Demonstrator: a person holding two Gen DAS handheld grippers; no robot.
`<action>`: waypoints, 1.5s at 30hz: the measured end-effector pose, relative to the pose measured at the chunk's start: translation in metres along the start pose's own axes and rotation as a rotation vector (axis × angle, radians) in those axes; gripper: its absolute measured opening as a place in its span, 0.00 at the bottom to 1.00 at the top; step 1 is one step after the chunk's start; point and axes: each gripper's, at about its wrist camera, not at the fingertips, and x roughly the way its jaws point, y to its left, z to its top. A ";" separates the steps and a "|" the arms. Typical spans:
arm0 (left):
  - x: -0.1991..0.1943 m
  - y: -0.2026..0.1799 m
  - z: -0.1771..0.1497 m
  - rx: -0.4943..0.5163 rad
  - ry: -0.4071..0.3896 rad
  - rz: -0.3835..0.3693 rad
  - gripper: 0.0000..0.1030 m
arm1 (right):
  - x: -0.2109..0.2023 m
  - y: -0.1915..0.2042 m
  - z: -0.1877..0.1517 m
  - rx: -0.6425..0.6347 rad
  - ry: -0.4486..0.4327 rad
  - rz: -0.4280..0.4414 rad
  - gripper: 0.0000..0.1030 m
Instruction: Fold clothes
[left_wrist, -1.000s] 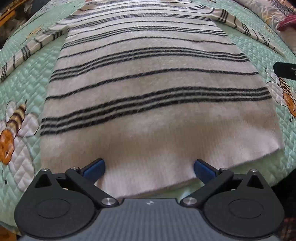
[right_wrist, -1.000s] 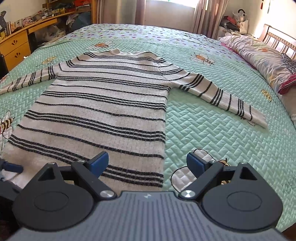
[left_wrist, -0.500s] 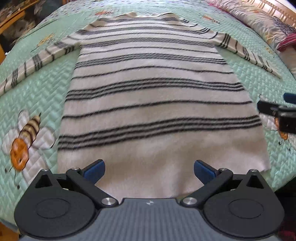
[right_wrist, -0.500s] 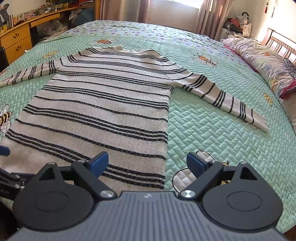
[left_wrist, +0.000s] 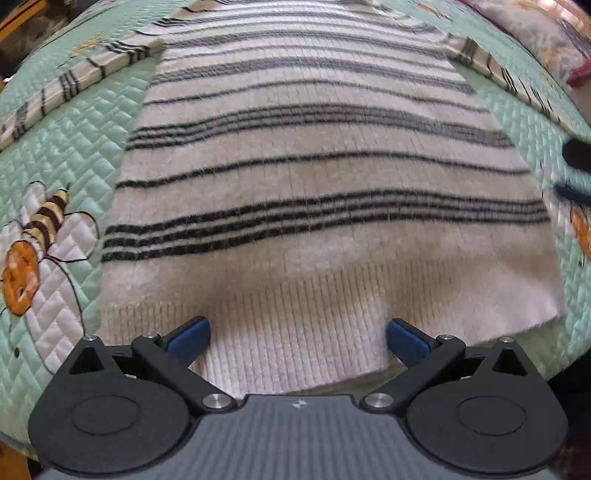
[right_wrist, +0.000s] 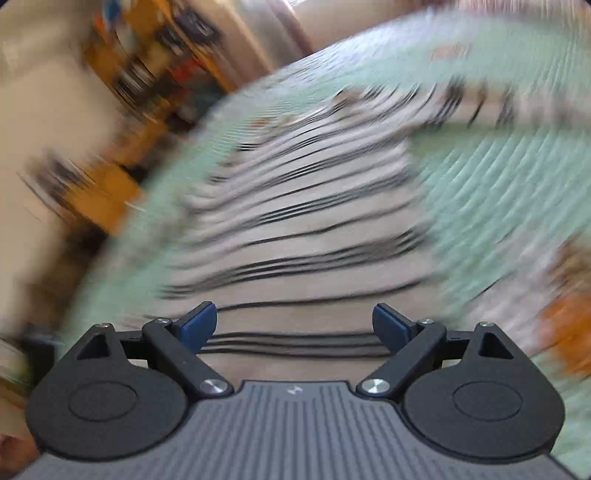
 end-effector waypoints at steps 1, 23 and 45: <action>-0.006 -0.006 0.004 0.013 -0.031 -0.001 0.97 | 0.006 -0.010 -0.005 0.058 0.012 0.064 0.89; -0.026 0.009 -0.006 -0.050 -0.068 -0.081 0.97 | -0.011 -0.083 -0.030 0.374 -0.045 0.333 0.89; -0.011 0.135 0.036 -0.419 -0.362 -0.236 0.99 | 0.058 -0.029 0.017 0.233 -0.043 0.247 0.89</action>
